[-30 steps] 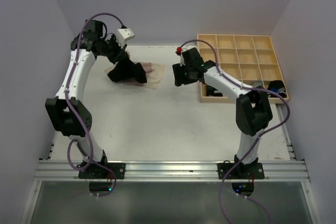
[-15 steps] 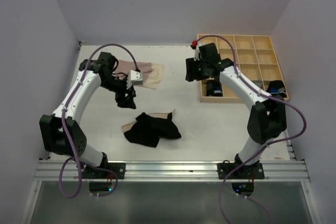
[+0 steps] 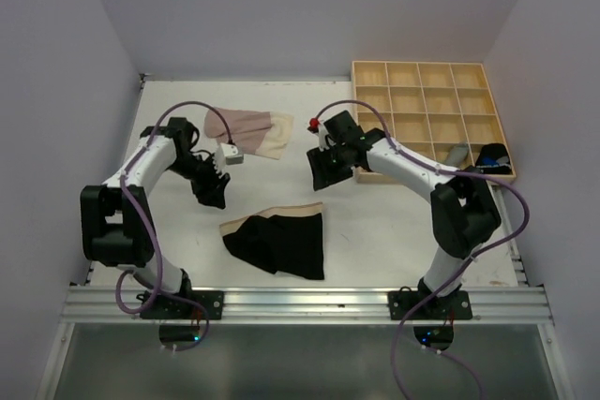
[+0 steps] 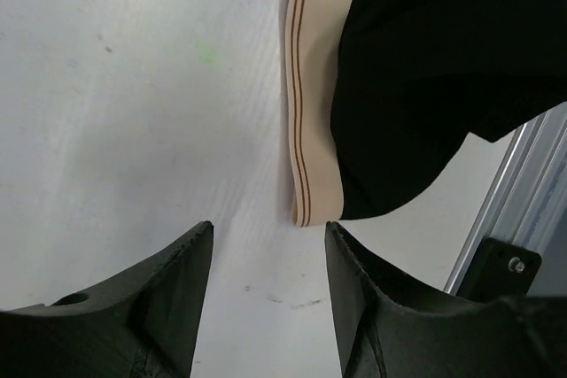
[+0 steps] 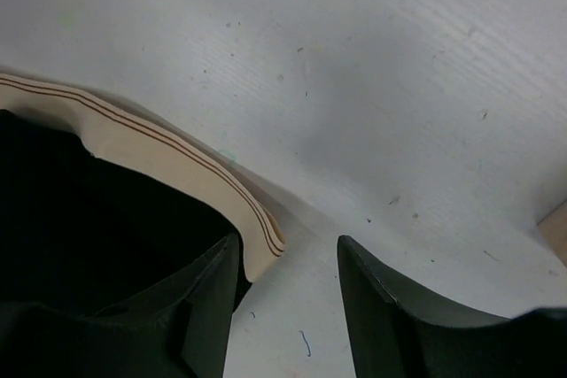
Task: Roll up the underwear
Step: Move the underwear to the center of the board, then flatten the underwear
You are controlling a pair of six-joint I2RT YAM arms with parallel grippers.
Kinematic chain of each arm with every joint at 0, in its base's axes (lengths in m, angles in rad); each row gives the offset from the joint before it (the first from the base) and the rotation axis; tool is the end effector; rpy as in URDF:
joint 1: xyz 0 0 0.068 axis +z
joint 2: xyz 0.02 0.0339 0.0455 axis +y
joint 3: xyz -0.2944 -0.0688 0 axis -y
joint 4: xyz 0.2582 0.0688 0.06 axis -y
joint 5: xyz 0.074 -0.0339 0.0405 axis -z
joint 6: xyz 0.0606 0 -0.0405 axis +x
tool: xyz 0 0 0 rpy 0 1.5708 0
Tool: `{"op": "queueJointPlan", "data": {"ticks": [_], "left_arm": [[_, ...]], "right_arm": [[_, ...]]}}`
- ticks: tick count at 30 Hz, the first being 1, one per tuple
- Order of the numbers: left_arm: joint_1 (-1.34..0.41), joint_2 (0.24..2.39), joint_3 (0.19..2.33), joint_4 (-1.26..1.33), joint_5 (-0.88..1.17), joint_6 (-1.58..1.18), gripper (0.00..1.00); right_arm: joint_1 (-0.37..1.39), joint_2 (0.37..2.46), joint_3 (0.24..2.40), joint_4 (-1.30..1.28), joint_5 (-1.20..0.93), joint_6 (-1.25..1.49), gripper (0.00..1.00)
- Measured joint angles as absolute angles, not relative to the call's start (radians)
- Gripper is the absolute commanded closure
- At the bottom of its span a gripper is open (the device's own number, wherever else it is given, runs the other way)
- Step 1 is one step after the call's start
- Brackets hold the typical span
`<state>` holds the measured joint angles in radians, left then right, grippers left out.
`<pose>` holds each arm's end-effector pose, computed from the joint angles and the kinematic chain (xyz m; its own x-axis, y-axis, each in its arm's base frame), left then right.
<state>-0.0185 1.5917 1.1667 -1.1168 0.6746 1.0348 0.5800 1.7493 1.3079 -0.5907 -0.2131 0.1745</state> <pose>0.2889 -0.0432 0.2348 -0.4824 0.6805 -0.5516 0.8759 0.3827 -0.2939 0.3273 0.2298 0.2328 -0.8158 -0.3317 -0.4737 -0.4922 0.8282 0.2679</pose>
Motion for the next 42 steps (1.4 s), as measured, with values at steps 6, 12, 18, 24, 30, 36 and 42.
{"op": "queueJointPlan", "data": {"ticks": [6, 12, 18, 24, 30, 36, 42], "left_arm": [[-0.023, 1.644, 1.061, -1.055, 0.606, 0.975, 0.43], [-0.042, 1.71, 1.039, -1.012, 0.593, 0.926, 0.46], [-0.07, 1.786, 1.041, -1.013, 0.598, 0.899, 0.63], [-0.084, 1.83, 1.047, -1.034, 0.609, 0.891, 1.0], [-0.061, 1.853, 1.187, -1.09, 0.639, 0.896, 1.0], [0.036, 1.857, 1.608, -1.088, 0.682, 0.868, 1.0], [0.057, 1.766, 1.686, -1.053, 0.687, 0.884, 1.0]], "right_arm": [[0.605, 1.774, 1.235, -0.589, -0.216, 0.191, 0.47], [0.626, 1.796, 1.184, -0.576, -0.233, 0.214, 0.52], [0.635, 1.84, 1.175, -0.555, -0.256, 0.228, 0.69], [0.635, 1.847, 1.175, -0.534, -0.253, 0.228, 0.96], [0.633, 1.82, 1.196, -0.537, -0.216, 0.206, 1.0], [0.588, 1.785, 1.401, -0.545, -0.181, 0.146, 1.0], [0.55, 1.749, 1.594, -0.515, -0.178, 0.051, 1.0]]}}
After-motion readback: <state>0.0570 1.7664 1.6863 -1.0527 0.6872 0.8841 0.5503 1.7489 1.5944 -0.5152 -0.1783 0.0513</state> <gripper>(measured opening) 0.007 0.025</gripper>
